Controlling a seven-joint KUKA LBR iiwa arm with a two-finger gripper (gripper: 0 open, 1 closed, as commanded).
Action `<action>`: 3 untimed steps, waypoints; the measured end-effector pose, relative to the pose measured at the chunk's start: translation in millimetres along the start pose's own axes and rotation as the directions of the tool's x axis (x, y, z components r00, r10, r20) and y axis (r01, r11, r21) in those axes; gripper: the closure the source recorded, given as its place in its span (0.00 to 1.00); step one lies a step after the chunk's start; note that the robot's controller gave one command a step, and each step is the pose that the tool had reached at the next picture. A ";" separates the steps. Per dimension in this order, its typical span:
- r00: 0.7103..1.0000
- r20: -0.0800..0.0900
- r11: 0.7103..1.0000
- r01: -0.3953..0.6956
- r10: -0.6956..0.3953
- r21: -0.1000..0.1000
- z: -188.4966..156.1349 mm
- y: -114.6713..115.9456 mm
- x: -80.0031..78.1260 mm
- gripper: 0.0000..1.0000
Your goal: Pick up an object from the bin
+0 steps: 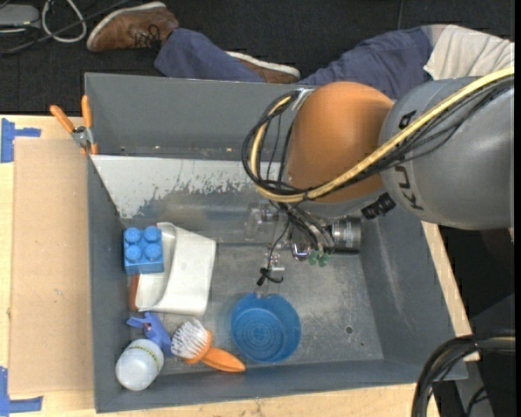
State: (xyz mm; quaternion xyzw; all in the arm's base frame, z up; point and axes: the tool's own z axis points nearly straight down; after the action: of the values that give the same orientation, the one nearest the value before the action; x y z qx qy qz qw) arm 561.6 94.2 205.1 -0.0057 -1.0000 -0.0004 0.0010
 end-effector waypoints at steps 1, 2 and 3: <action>1.000 0.000 1.000 0.000 0.000 0.000 0.0 0.0 0.0 0.00; 0.984 -0.005 0.984 0.176 -0.176 0.000 62.0 25.8 11.6 1.00; 0.985 -0.003 0.985 0.175 -0.175 0.000 61.6 25.8 11.2 1.00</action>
Offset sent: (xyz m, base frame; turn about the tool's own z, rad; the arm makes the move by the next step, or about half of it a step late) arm -0.0106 0.0259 -0.0605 -0.1782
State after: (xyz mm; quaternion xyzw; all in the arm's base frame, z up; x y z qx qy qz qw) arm 550.6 120.1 143.5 0.0822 -0.9966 -0.0004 0.0026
